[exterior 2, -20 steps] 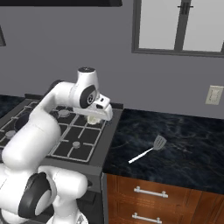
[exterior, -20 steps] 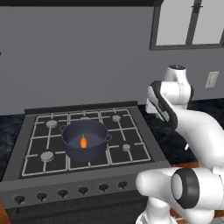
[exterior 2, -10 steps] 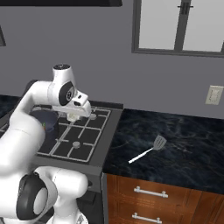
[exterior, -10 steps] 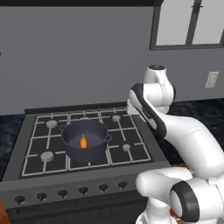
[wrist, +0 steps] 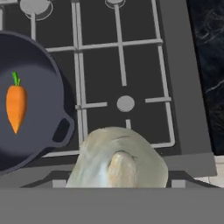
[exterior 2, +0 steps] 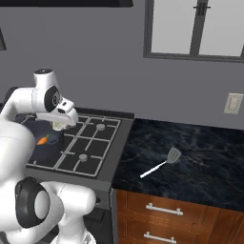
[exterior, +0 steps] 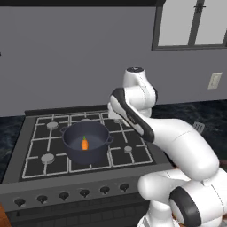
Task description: Put the carrot and garlic in the pot. Retrieve the spatula and lightly stir the vegetables in the pot.
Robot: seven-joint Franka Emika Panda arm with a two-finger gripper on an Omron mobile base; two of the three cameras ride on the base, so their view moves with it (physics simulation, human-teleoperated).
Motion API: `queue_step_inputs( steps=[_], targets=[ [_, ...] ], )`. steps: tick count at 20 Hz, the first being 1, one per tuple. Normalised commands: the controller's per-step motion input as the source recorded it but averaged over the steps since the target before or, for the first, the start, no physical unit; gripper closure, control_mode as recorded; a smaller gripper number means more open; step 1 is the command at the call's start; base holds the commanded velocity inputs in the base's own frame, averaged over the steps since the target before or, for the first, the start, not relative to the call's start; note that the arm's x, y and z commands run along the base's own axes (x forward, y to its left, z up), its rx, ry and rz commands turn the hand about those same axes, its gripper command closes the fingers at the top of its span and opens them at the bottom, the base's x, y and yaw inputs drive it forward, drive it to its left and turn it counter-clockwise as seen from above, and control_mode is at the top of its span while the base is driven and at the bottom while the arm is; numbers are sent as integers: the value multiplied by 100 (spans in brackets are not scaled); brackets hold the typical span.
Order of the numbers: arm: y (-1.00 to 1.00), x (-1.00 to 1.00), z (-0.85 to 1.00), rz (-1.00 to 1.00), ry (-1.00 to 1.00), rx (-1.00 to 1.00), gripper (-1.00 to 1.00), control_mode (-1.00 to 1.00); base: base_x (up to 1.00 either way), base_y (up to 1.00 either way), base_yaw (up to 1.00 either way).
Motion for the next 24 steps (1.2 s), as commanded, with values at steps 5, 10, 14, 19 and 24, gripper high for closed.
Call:
queue_step_inputs(
  steps=[5, 10, 14, 19, 24],
  targets=[
    [68, 1, 0, 2, 4, 0, 100, -100, 0, 0, 0],
    [66, 17, 0, 0, 7, 0, 100, -100, 0, 0, 0],
    [56, 19, -5, 0, 5, 0, 100, -100, 0, 0, 0],
    [51, 13, -19, 0, 1, 0, 100, -100, 0, 0, 0],
    [28, 17, -34, 0, 5, 0, 100, -100, 0, 0, 0]
  ],
)
